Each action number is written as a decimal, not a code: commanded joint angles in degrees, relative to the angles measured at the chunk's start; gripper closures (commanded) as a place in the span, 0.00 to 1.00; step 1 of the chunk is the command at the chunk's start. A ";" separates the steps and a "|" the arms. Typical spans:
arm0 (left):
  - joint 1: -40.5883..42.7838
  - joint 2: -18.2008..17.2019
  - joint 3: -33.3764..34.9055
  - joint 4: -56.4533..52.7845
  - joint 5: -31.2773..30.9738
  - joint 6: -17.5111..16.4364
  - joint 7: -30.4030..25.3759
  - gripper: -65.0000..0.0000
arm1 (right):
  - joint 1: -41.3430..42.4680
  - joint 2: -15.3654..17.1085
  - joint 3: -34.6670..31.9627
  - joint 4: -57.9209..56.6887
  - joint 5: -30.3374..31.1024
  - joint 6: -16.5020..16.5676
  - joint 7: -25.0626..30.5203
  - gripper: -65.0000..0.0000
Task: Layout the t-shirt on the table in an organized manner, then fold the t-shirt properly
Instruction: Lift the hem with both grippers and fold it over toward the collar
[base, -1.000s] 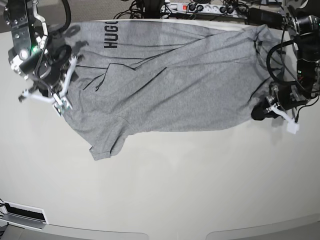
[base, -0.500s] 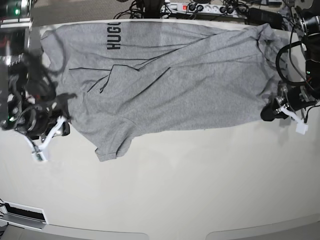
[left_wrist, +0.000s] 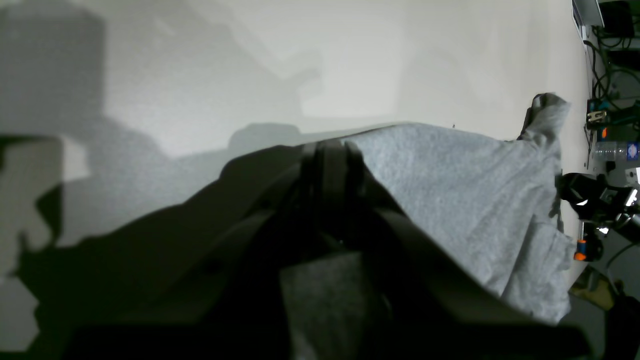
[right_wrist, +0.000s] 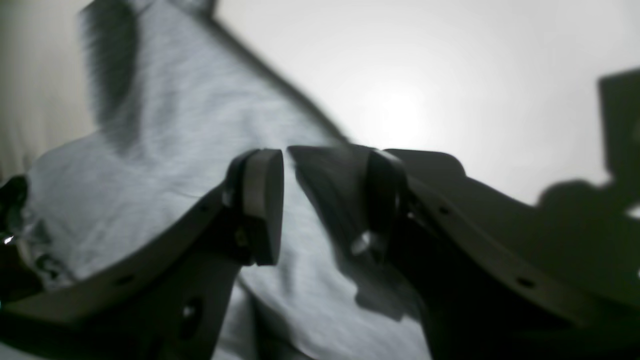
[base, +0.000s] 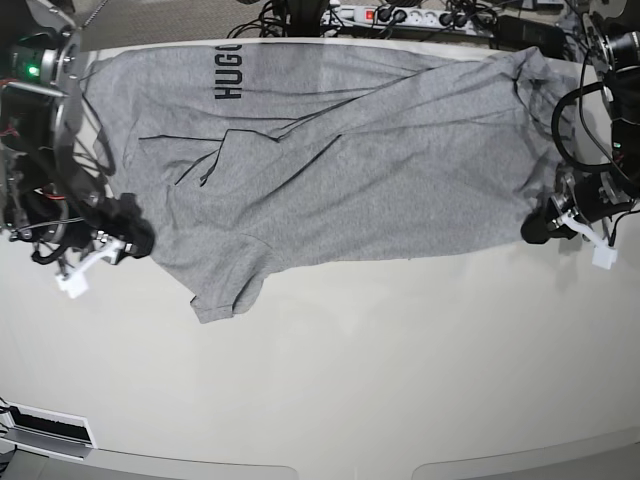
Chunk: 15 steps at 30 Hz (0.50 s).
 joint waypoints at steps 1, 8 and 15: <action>-1.25 -1.29 -0.24 0.81 -1.36 -0.52 -0.59 1.00 | 1.46 0.39 0.22 0.81 0.35 0.59 0.87 0.55; -1.25 -1.33 -0.24 0.81 -1.36 -0.52 1.20 1.00 | 1.60 -2.08 0.22 0.81 -3.37 0.92 4.22 0.55; -1.27 -1.29 -0.24 0.81 -2.67 -0.52 1.51 1.00 | 1.29 -2.27 0.20 0.81 -12.74 -2.14 10.10 0.83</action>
